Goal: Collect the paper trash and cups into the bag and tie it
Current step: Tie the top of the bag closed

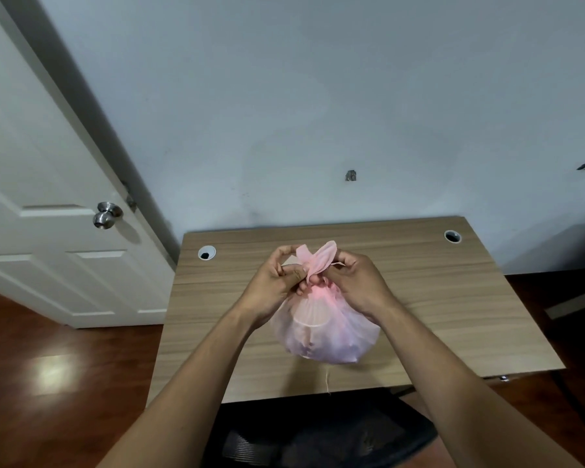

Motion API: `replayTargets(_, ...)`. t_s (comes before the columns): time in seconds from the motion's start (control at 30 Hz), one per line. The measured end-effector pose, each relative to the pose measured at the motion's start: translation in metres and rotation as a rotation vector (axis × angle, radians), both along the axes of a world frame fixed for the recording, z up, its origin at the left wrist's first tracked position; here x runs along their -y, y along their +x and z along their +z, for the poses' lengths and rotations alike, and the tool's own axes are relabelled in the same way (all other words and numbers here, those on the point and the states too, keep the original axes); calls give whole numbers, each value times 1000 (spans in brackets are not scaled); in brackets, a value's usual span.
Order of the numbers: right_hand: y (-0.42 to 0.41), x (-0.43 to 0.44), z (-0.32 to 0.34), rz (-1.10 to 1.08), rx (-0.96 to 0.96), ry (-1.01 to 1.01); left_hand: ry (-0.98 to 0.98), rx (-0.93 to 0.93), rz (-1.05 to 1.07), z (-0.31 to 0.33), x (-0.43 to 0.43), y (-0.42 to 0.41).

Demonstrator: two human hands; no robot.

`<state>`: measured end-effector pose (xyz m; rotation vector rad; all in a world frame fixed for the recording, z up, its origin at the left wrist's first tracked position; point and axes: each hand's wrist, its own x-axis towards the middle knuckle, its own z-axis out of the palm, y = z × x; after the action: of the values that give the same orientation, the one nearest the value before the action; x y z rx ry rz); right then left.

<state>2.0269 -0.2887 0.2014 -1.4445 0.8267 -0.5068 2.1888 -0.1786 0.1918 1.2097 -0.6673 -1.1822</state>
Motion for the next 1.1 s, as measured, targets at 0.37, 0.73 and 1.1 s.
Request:
replayTargets(0.37, -13, 8, 18, 282, -1, -124, -16, 99, -44, -3, -8, 10)
replayTargets(0.73, 6, -2, 0, -212, -91, -233, -120, 373, -68, 2, -7, -7)
replayTargets(1.1, -1, 2, 1, -232, -167, -270, -134, 636, 59, 11, -3, -18)
